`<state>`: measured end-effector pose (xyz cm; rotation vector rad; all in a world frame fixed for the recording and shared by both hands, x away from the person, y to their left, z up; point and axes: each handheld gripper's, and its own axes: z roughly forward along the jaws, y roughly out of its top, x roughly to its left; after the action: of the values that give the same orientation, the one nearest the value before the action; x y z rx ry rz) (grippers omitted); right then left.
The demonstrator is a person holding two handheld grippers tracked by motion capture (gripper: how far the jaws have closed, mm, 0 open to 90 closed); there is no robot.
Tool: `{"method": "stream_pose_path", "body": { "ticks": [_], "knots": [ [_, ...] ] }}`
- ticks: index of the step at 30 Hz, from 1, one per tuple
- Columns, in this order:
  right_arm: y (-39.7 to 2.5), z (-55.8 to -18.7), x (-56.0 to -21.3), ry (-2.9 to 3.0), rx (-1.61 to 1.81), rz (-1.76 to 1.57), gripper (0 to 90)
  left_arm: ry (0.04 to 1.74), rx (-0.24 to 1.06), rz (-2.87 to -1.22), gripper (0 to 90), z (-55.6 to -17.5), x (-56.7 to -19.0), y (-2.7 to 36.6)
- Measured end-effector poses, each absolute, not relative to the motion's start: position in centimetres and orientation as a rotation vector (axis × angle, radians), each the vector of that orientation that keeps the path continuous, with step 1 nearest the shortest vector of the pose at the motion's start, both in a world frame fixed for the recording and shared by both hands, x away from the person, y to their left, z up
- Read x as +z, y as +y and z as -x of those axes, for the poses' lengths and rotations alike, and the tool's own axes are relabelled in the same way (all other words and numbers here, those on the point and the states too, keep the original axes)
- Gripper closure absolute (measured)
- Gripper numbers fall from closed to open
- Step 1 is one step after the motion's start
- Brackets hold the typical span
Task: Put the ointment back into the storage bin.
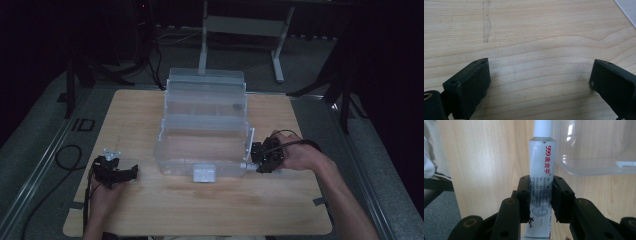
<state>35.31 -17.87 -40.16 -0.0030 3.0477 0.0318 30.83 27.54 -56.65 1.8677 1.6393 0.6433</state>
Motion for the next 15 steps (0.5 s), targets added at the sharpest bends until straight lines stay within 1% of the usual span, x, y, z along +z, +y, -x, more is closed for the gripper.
{"method": "stream_pose_path", "body": {
  "ticks": [15],
  "knots": [
    [-17.8, -36.4, -38.4, 3.016, 0.083, -0.025, 70.1, 1.639, 0.644, -1.864, 3.7, -30.8, -56.7, 27.5]
  ]
}}
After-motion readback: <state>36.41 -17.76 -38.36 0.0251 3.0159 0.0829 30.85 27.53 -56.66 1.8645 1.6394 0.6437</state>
